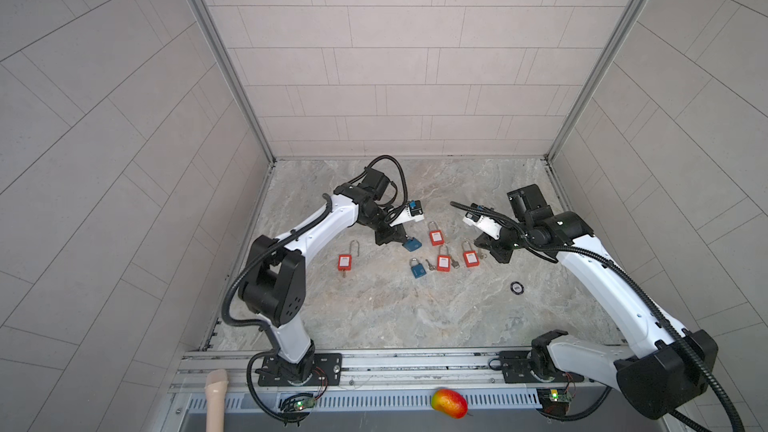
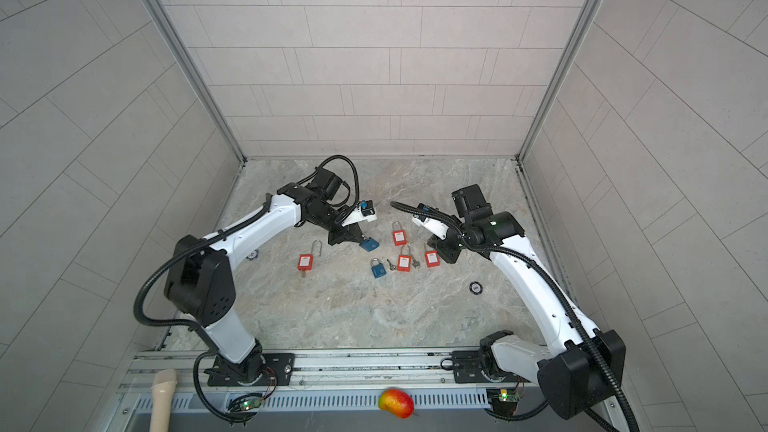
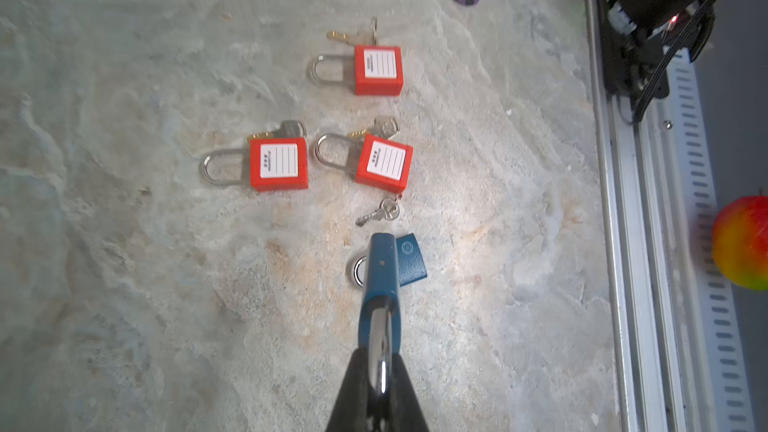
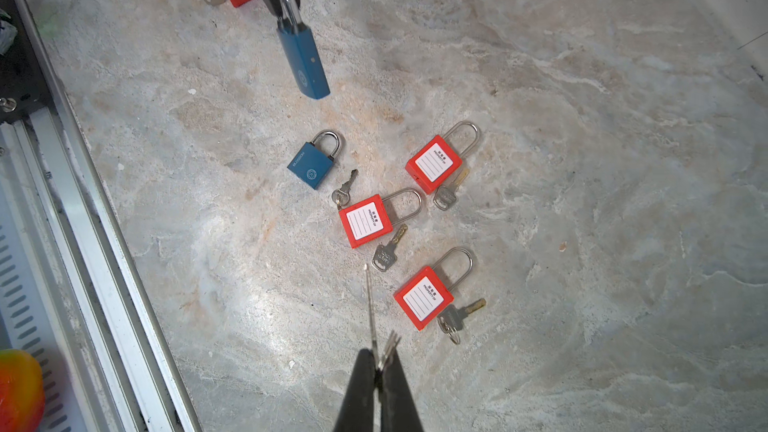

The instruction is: Lock with the key

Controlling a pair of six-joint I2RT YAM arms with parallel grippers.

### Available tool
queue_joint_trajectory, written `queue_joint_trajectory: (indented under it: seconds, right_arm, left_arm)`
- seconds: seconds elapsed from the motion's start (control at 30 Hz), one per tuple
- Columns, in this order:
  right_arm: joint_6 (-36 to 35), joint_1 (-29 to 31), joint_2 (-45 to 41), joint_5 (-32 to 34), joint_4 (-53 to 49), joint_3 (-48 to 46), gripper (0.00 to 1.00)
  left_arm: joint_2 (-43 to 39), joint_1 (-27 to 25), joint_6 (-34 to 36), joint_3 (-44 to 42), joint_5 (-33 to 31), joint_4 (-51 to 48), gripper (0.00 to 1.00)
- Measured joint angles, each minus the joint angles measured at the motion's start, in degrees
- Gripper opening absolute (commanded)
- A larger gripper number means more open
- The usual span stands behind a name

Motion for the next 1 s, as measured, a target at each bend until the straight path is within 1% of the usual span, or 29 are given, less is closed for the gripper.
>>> queue_joint_trajectory:
  seconds: [0.27, 0.6, 0.97, 1.0]
  right_arm:
    - [2.16, 0.02, -2.14, -0.48, 1.27, -1.77, 0.0]
    - [3.39, 0.55, -2.1, -1.07, 1.6, -1.97, 0.0]
    - [4.48, 1.44, -0.35, -2.54, 2.4, -2.03, 0.0]
    - [4.59, 1.55, -0.26, -2.62, 2.51, -2.03, 0.0]
  left_arm:
    - [5.57, -0.09, 0.37, 1.68, -4.52, -1.14, 0.0]
    - [10.14, -0.68, 0.09, 4.04, -7.1, -0.7, 0.0]
    - [16.13, -2.67, -0.66, 10.29, -10.05, -1.38, 0.0]
    - [16.46, -2.8, -0.68, 10.78, -10.21, -1.57, 0.02]
